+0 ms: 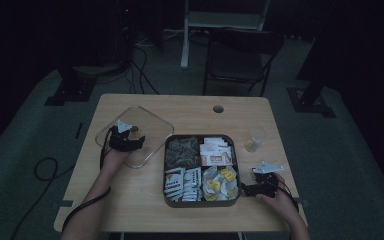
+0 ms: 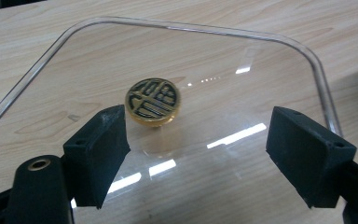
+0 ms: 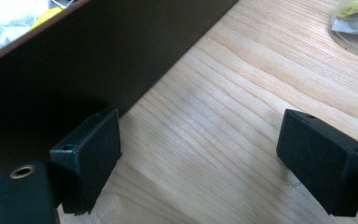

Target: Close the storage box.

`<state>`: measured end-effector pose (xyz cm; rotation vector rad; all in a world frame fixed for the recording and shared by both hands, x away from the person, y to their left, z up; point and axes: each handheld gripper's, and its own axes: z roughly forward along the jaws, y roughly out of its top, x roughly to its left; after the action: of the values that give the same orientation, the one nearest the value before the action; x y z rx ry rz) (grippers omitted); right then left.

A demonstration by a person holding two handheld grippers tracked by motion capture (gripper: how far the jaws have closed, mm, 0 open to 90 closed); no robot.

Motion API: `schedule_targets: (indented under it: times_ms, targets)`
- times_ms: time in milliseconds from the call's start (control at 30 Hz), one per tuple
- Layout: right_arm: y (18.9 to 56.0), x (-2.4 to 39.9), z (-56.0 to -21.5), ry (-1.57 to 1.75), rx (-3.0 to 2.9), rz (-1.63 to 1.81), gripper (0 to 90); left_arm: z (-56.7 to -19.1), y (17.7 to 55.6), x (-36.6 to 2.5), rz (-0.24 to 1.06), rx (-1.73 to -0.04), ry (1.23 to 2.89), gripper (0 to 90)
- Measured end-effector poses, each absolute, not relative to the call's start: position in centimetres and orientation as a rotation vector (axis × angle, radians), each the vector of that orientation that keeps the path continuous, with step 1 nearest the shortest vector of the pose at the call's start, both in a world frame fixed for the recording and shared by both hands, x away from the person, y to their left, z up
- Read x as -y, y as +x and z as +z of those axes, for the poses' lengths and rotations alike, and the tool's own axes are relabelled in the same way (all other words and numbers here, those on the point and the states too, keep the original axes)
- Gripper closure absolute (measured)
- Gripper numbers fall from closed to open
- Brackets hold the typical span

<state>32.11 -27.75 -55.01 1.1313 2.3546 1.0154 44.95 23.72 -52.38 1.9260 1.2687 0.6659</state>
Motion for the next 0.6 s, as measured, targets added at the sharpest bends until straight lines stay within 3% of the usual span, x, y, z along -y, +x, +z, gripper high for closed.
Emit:
schedule_targets:
  times_ms: [600]
  targets:
    - [32.1,27.8,-55.0,1.132,-2.355,1.016,13.1,-52.9,48.2,-24.2,0.610,-1.329,1.933,43.5]
